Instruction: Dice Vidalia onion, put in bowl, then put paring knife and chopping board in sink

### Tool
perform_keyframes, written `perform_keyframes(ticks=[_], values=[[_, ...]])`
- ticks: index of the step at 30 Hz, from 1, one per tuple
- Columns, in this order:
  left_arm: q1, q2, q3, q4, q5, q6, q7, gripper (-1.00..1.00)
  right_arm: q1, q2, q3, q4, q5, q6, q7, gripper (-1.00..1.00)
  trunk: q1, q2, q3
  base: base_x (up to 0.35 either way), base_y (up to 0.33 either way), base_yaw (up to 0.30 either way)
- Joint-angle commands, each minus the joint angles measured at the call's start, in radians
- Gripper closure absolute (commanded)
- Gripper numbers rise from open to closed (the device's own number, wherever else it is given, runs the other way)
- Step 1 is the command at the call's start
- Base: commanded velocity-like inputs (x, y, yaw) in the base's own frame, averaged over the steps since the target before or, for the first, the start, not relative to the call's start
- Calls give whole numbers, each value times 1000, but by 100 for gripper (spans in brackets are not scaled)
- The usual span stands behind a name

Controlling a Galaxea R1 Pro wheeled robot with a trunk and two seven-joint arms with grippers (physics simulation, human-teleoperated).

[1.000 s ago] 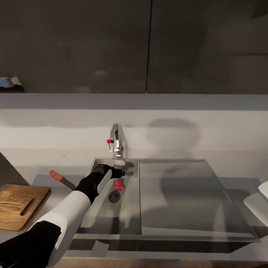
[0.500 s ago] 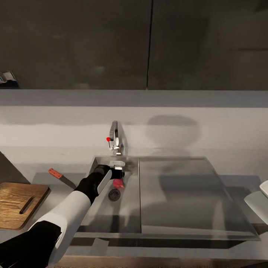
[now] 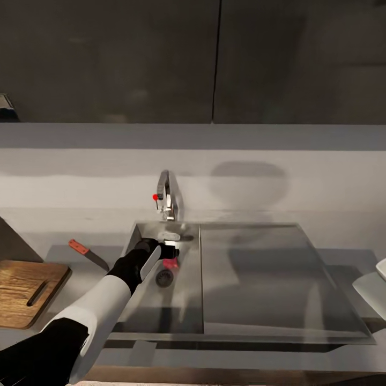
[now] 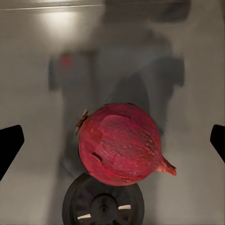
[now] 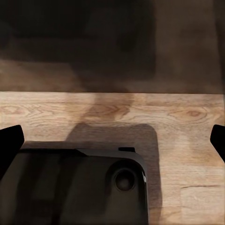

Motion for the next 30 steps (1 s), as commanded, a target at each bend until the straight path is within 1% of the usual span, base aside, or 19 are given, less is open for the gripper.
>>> perform_keyframes(ticks=[1,22,30], values=[[-1,0,-5,0,11,4,9,-100,0,-1,8,-3,-3,0,-8,-100,1,-2,-3,0,0,0],[-1,0,-5,3,10,4,9,-100,0,-1,10,-3,-3,0,-8,-100,1,-2,-37,0,0,0],[-1,0,-5,2,10,4,9,-100,0,-1,10,-3,-3,0,-8,-100,1,-2,-50,66,0,0]])
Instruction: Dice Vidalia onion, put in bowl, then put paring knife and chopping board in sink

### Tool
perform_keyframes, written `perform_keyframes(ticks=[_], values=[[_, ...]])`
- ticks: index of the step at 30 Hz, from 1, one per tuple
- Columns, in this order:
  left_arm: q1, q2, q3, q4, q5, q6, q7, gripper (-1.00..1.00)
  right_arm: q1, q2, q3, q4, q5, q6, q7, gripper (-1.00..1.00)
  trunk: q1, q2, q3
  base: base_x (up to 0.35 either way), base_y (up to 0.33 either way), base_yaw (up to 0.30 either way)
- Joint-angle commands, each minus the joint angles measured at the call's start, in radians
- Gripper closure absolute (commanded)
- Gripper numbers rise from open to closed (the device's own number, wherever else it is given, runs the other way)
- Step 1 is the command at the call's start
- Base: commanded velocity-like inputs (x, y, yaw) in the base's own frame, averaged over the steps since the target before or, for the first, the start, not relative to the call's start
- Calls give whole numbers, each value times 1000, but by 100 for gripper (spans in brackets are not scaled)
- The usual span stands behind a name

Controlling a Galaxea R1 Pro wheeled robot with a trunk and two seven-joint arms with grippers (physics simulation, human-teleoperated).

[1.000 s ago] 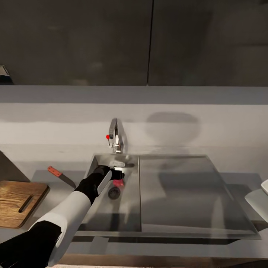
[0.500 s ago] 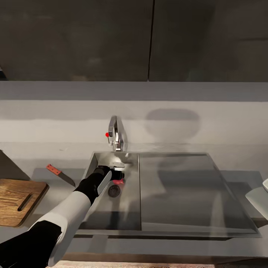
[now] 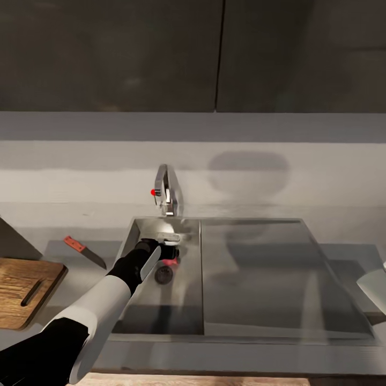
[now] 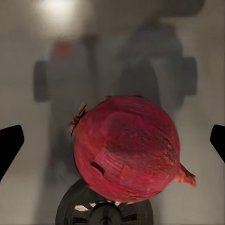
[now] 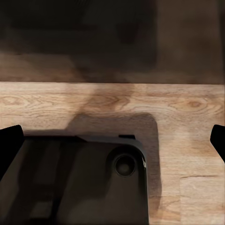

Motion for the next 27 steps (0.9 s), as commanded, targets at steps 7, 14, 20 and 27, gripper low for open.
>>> perform_keyframes(ticks=[7,14,20,27], values=[[-1,1,-5,-1,11,4,9,-100,0,-1,9,-3,-3,0,-8,-100,1,-2,-13,79,0,0],[-1,1,-6,0,11,4,9,-100,0,-1,9,-3,-3,0,-8,-100,1,-2,-24,11,0,0],[-1,1,-6,1,11,4,9,-100,0,-1,8,-3,-3,0,-8,-100,1,-2,-34,1,0,0],[0,1,-6,2,11,4,9,-100,0,-1,9,-3,-3,0,-9,-100,1,-2,-45,0,0,0]])
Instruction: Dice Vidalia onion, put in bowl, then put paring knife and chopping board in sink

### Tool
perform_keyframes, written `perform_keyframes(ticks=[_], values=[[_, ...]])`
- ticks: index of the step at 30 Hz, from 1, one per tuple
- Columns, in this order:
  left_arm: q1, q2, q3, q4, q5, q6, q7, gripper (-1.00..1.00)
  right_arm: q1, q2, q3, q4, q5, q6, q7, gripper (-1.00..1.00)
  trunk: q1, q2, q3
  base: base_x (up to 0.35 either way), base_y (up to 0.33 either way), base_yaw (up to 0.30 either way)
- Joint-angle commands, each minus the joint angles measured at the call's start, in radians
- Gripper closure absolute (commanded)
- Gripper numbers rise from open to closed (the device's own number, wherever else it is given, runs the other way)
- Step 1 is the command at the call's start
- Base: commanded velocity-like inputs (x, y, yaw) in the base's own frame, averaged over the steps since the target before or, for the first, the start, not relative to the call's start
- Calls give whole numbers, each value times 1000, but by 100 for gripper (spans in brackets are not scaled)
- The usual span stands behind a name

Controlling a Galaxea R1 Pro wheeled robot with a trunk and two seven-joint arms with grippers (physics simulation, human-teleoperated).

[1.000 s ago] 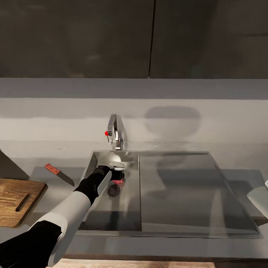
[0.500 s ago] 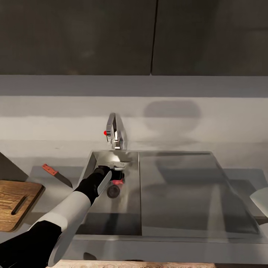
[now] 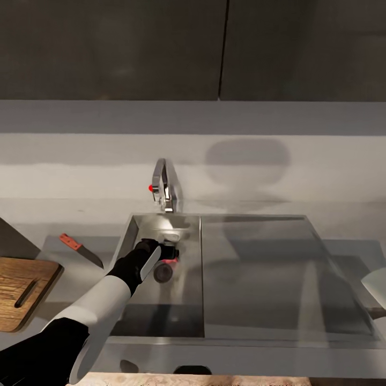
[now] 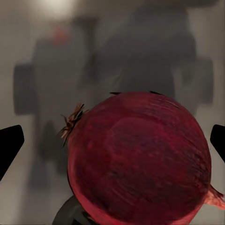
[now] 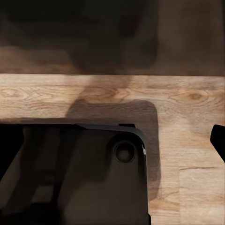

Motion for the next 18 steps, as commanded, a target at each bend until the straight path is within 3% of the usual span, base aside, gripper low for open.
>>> perform_keyframes(ticks=[1,18], values=[[-1,1,-5,-1,11,4,9,-100,1,-1,9,-3,-3,0,-8,-100,1,-2,-3,0,0,0],[-1,1,-5,-1,11,4,9,-100,1,-6,9,-3,-3,-3,-2,-100,1,-2,-21,0,0,0]])
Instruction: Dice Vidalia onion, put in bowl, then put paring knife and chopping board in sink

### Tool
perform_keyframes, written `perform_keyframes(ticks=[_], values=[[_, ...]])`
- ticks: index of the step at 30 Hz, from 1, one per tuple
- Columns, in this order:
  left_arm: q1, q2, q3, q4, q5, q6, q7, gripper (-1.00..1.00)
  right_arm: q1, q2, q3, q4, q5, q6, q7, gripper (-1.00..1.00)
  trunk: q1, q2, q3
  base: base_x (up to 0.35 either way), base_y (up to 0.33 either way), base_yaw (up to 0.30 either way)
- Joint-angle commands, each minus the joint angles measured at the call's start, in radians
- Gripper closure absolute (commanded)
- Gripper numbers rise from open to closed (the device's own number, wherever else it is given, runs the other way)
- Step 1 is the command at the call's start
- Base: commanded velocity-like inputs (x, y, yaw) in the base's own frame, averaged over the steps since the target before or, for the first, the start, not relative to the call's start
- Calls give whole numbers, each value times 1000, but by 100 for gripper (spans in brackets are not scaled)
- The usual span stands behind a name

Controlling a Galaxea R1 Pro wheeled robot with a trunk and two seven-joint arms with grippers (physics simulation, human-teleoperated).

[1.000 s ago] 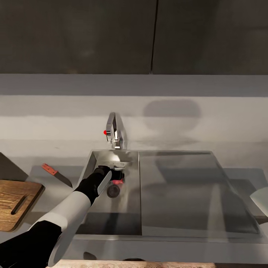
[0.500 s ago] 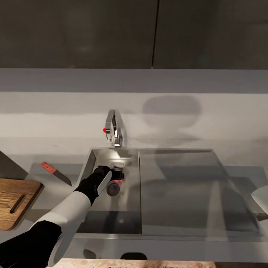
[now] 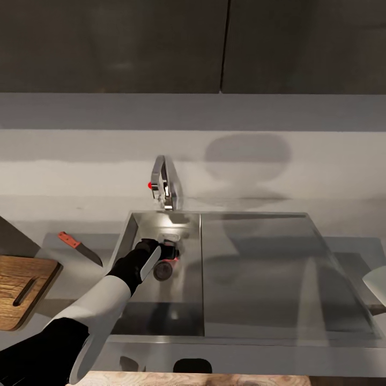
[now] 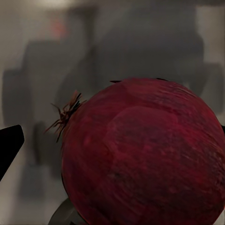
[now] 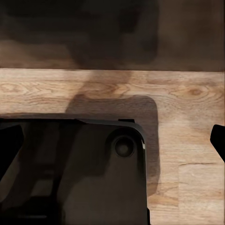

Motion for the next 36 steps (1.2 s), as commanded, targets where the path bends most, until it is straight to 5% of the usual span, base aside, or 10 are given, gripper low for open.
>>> perform_keyframes(ticks=[1,22,23,36], values=[[-1,1,-5,-1,11,4,9,-100,1,-2,9,-3,-4,-1,-8,-100,1,-2,-2,0,0,0],[-1,1,-6,-1,11,4,9,-100,1,-4,7,-3,-4,-2,-9,-100,1,-2,-2,0,0,0],[0,1,-6,-3,11,4,8,100,1,-4,7,-3,-4,-2,-10,-100,1,-2,-2,0,0,0],[1,1,-5,-4,11,-24,8,100,1,-3,7,-3,-4,-2,-11,-100,1,-2,-2,0,0,0]])
